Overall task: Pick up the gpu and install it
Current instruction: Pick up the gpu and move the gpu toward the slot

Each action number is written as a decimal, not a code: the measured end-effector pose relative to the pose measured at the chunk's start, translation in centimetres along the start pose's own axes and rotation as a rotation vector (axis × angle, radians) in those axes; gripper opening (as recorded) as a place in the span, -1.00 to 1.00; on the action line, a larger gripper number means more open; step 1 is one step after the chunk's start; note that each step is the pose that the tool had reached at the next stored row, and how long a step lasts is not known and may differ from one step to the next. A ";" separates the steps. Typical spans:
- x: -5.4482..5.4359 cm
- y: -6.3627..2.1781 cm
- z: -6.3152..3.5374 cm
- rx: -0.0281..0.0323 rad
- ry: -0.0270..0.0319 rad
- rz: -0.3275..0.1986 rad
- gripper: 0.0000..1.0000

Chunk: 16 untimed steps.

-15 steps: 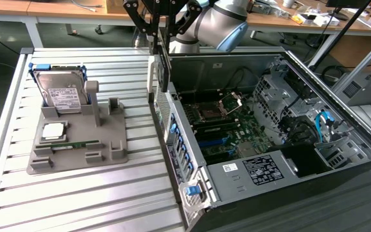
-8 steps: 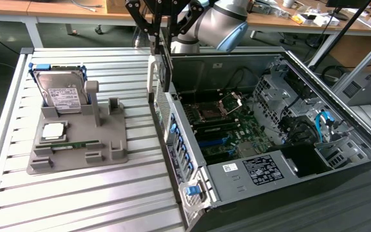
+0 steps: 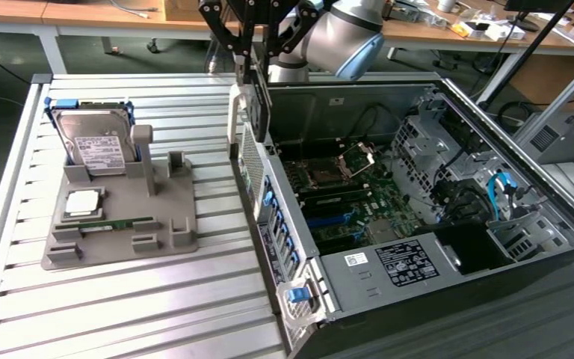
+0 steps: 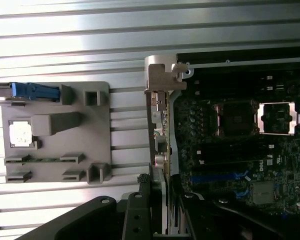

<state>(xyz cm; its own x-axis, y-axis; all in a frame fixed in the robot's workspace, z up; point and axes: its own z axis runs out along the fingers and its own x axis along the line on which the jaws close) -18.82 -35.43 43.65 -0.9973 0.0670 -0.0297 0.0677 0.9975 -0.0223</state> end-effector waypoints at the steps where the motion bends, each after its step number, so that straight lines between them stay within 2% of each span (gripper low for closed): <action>1: 0.0 0.00 0.01 -0.0001 -0.0001 0.000 -0.47; 16: -0.7 0.05 0.02 0.0003 -0.0001 0.000 -0.47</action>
<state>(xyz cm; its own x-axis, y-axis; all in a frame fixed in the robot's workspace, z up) -18.16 -35.43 43.65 -0.9973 0.0670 -0.0298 0.0677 0.9975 -0.0226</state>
